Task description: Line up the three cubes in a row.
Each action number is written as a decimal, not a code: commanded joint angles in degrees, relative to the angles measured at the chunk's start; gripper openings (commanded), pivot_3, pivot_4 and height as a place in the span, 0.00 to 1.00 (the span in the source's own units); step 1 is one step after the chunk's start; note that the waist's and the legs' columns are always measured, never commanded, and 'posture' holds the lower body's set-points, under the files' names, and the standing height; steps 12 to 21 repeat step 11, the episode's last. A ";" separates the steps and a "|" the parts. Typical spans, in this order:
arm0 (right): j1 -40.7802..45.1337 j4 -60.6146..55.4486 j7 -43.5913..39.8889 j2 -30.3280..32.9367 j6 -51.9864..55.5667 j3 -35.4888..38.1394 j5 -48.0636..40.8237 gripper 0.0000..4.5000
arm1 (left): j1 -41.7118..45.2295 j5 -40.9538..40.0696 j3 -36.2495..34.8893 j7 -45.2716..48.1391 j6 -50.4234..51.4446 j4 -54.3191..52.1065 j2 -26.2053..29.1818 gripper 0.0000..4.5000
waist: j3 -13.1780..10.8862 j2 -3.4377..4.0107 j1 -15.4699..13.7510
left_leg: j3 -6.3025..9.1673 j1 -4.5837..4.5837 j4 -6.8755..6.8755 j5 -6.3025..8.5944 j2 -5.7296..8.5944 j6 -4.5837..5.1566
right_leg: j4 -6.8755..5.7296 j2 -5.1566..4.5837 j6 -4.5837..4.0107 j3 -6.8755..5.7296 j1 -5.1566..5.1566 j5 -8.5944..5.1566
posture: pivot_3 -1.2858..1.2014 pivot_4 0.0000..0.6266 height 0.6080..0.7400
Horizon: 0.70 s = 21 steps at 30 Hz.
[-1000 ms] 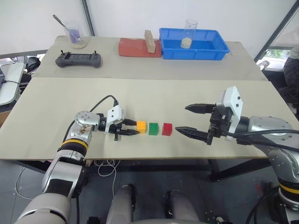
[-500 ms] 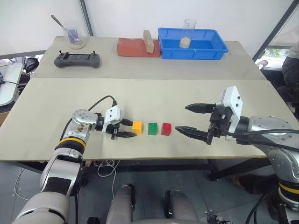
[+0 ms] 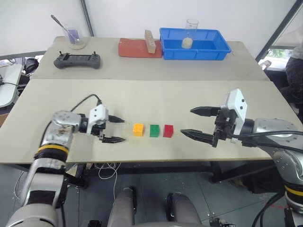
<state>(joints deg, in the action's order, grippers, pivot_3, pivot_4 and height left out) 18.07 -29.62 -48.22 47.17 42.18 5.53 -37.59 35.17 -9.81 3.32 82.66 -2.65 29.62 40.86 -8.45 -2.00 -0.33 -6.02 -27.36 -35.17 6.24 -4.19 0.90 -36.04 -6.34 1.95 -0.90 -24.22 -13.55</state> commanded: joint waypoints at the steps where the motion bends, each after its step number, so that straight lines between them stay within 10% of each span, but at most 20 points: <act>1: -0.63 0.35 -1.19 1.77 -2.34 3.59 0.43 1.00 | -1.34 -3.23 -5.87 -6.15 9.86 -14.05 4.59 0.99 | 0.00 0.00 -0.05 | -0.01 0.01 0.00 0.04 -0.01 -0.07 | 0.00 0.00 -0.02 0.01 0.01 -0.02 | 0.52 0.24 1.00; 21: -2.30 5.21 -2.68 2.50 -5.47 4.83 2.76 1.00 | -6.50 -5.81 -9.84 -13.36 19.90 -26.07 8.20 0.99 | 0.00 0.01 -0.33 | -0.12 0.06 0.02 0.14 -0.02 -0.24 | 0.04 -0.04 0.00 -0.01 0.00 -0.02 | 0.52 0.24 1.00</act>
